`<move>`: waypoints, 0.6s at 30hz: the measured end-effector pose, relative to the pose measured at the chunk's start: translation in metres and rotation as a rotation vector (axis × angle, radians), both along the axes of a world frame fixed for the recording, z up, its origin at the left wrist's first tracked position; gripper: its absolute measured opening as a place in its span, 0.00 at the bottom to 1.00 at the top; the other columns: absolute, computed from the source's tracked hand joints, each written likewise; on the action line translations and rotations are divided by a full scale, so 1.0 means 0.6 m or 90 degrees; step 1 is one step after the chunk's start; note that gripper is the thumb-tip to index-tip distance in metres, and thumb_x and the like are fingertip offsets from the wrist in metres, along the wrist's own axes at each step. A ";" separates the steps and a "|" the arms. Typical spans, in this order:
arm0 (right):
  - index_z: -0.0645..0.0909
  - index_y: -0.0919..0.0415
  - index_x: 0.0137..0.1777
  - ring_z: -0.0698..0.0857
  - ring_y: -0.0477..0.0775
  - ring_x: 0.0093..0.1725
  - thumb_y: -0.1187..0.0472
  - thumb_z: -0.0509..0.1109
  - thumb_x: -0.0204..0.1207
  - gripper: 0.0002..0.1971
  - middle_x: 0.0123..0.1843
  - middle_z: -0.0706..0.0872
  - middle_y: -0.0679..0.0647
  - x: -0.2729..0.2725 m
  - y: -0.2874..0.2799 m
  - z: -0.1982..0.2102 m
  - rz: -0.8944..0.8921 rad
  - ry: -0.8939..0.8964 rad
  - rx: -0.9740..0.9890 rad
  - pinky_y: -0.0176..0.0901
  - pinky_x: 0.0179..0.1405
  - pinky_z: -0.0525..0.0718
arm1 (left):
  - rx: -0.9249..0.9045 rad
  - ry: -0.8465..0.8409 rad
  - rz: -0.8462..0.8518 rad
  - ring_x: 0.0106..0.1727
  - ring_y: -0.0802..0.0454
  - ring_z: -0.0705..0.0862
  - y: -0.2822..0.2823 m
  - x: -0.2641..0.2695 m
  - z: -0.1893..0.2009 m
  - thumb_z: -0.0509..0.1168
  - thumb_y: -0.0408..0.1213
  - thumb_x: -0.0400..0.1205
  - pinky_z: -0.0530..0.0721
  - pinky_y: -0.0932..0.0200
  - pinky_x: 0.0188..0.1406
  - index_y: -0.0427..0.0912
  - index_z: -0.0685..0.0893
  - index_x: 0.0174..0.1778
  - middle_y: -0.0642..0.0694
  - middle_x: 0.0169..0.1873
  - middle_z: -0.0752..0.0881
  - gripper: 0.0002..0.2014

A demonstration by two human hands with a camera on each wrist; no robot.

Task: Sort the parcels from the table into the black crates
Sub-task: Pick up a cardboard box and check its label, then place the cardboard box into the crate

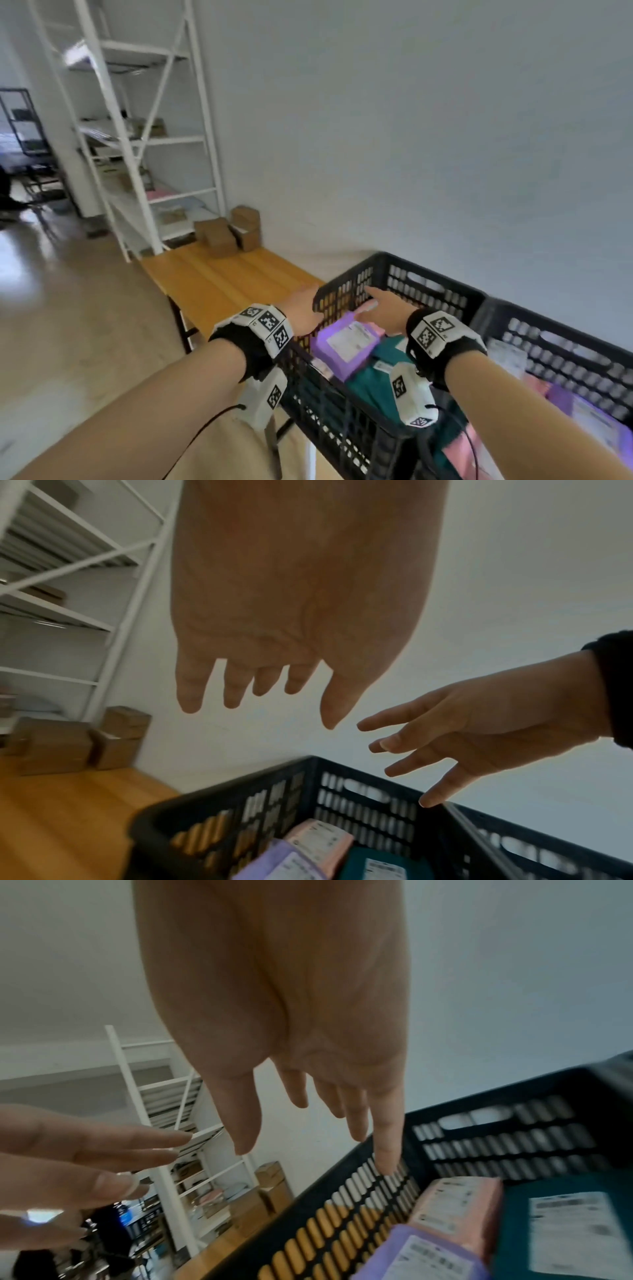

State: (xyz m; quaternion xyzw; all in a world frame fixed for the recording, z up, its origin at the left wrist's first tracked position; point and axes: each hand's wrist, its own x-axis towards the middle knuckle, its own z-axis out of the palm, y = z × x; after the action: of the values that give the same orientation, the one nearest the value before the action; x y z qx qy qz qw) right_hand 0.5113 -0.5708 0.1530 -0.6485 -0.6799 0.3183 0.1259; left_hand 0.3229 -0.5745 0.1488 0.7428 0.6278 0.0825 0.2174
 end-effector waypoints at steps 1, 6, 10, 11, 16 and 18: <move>0.56 0.61 0.83 0.74 0.60 0.74 0.57 0.72 0.77 0.38 0.77 0.72 0.60 -0.030 0.016 -0.001 0.009 0.011 0.003 0.49 0.73 0.73 | -0.008 0.002 0.015 0.80 0.41 0.63 0.008 -0.032 -0.001 0.59 0.42 0.86 0.66 0.53 0.75 0.39 0.55 0.83 0.37 0.82 0.57 0.31; 0.56 0.59 0.83 0.80 0.53 0.58 0.60 0.71 0.78 0.37 0.68 0.76 0.53 -0.191 0.113 -0.024 0.044 0.056 -0.012 0.33 0.49 0.81 | -0.019 -0.020 0.044 0.83 0.47 0.56 0.072 -0.201 -0.031 0.57 0.45 0.86 0.66 0.54 0.76 0.46 0.46 0.84 0.44 0.84 0.44 0.35; 0.53 0.56 0.84 0.67 0.61 0.78 0.56 0.69 0.80 0.38 0.83 0.61 0.58 -0.334 0.192 -0.060 0.049 0.004 -0.050 0.51 0.71 0.74 | -0.034 -0.042 0.049 0.83 0.50 0.55 0.120 -0.349 -0.065 0.57 0.43 0.87 0.64 0.56 0.76 0.47 0.45 0.84 0.46 0.84 0.44 0.34; 0.54 0.56 0.84 0.67 0.62 0.78 0.55 0.70 0.79 0.38 0.83 0.61 0.59 -0.368 0.210 -0.070 0.055 -0.010 -0.060 0.51 0.72 0.74 | -0.045 -0.049 0.051 0.83 0.50 0.53 0.130 -0.386 -0.078 0.56 0.43 0.87 0.63 0.56 0.77 0.46 0.45 0.84 0.47 0.84 0.44 0.34; 0.53 0.53 0.84 0.68 0.63 0.78 0.53 0.69 0.79 0.38 0.83 0.61 0.58 -0.524 0.286 -0.128 0.038 -0.008 -0.112 0.48 0.67 0.75 | -0.088 -0.059 0.081 0.83 0.49 0.55 0.191 -0.559 -0.156 0.59 0.42 0.86 0.68 0.52 0.77 0.49 0.46 0.84 0.47 0.84 0.46 0.35; 0.52 0.52 0.85 0.66 0.63 0.79 0.51 0.70 0.79 0.39 0.84 0.58 0.57 -0.574 0.311 -0.153 0.036 -0.003 -0.138 0.55 0.73 0.74 | -0.074 -0.061 0.106 0.82 0.46 0.59 0.220 -0.607 -0.182 0.60 0.38 0.85 0.65 0.51 0.78 0.44 0.51 0.84 0.42 0.83 0.53 0.34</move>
State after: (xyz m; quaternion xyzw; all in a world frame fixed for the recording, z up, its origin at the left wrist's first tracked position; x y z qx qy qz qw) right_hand 0.1670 -0.3839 0.0613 -0.6400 -0.6596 0.3917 0.0444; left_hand -0.0415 -0.4426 0.0393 0.6697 0.6798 0.0993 0.2822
